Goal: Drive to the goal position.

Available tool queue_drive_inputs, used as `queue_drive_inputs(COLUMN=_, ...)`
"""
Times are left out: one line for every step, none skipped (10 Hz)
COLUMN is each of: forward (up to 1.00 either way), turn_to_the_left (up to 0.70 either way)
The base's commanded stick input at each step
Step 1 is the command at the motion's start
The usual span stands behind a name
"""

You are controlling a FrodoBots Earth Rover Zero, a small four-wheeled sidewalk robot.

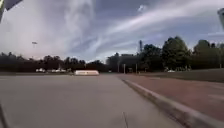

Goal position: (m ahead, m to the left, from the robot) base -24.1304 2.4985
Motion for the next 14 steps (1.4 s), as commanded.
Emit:
queue_drive_inputs(forward=1.00, turn_to_the_left=0.00)
queue_drive_inputs(forward=1.00, turn_to_the_left=0.00)
queue_drive_inputs(forward=1.00, turn_to_the_left=0.00)
queue_drive_inputs(forward=1.00, turn_to_the_left=0.00)
queue_drive_inputs(forward=1.00, turn_to_the_left=0.00)
queue_drive_inputs(forward=1.00, turn_to_the_left=0.00)
queue_drive_inputs(forward=1.00, turn_to_the_left=0.00)
queue_drive_inputs(forward=1.00, turn_to_the_left=0.00)
queue_drive_inputs(forward=1.00, turn_to_the_left=0.00)
queue_drive_inputs(forward=1.00, turn_to_the_left=0.00)
queue_drive_inputs(forward=0.69, turn_to_the_left=0.00)
queue_drive_inputs(forward=0.29, turn_to_the_left=0.00)
queue_drive_inputs(forward=-0.09, turn_to_the_left=0.00)
queue_drive_inputs(forward=-0.39, turn_to_the_left=0.00)
